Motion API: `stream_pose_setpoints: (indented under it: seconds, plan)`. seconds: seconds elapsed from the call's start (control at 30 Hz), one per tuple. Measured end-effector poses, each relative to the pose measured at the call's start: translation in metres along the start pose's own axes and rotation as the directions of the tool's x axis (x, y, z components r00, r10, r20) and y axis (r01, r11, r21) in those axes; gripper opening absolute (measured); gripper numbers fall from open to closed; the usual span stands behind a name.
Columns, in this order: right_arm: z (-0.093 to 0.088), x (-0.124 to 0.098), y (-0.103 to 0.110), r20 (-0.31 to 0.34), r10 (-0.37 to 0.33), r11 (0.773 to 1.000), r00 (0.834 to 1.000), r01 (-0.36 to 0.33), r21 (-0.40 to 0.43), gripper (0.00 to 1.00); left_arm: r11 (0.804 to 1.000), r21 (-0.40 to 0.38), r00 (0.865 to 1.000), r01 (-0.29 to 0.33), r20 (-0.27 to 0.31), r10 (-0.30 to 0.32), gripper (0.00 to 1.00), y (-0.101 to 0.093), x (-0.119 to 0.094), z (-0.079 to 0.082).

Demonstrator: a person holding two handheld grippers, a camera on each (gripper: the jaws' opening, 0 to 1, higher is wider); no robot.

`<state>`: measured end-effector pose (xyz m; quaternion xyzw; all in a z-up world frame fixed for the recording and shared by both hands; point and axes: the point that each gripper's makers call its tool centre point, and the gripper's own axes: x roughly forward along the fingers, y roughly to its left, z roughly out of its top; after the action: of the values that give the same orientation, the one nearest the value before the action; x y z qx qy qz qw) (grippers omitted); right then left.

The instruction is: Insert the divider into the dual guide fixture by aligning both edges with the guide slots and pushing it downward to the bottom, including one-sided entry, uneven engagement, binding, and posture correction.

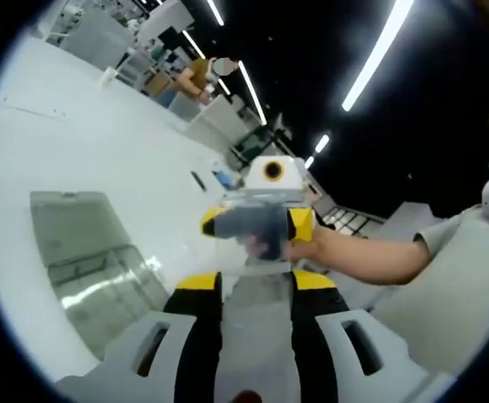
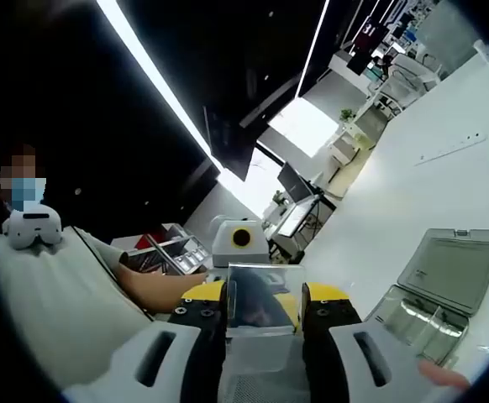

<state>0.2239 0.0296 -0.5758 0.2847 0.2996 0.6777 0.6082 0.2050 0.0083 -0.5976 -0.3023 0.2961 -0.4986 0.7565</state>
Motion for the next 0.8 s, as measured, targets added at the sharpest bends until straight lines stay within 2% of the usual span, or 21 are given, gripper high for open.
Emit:
stream_pose_setpoints:
  seconds: [0.23,0.4,0.47,0.5,0.63,0.67,0.8]
  plan:
    - [-0.001,0.001,-0.008,-0.002,-0.059,0.998,0.998,0.059,0.009,0.3,0.998,0.048,0.999,-0.048,-0.001,0.049,0.32,0.003,-0.002,-0.001]
    - [-0.006,0.002,-0.016,-0.017,-0.115,0.993,0.993,0.115,0.008,0.3,0.99,0.093,0.994,-0.107,0.003,0.107,0.41,0.008,-0.002,0.0]
    - [-0.007,0.002,-0.019,-0.021,-0.138,0.99,0.99,0.139,0.005,0.3,0.977,0.147,0.987,-0.152,-0.021,0.157,0.41,0.015,-0.003,-0.003]
    - [-0.009,0.001,-0.025,-0.029,-0.184,0.983,0.983,0.184,0.008,0.3,0.97,0.169,0.983,-0.174,-0.034,0.182,0.42,0.015,-0.003,-0.005]
    - [-0.011,0.001,-0.034,-0.03,-0.241,0.971,0.97,0.241,-0.001,0.3,0.954,0.198,0.973,-0.223,-0.019,0.231,0.42,0.015,0.0,-0.002]
    - [-0.014,0.0,-0.038,-0.038,-0.269,0.963,0.962,0.269,0.011,0.3,0.946,0.212,0.967,-0.245,-0.019,0.254,0.42,0.016,0.0,-0.002]
    - [-0.016,0.002,-0.043,-0.036,-0.305,0.952,0.952,0.306,0.013,0.3,0.916,0.254,0.942,-0.311,-0.041,0.332,0.41,0.022,0.001,-0.005]
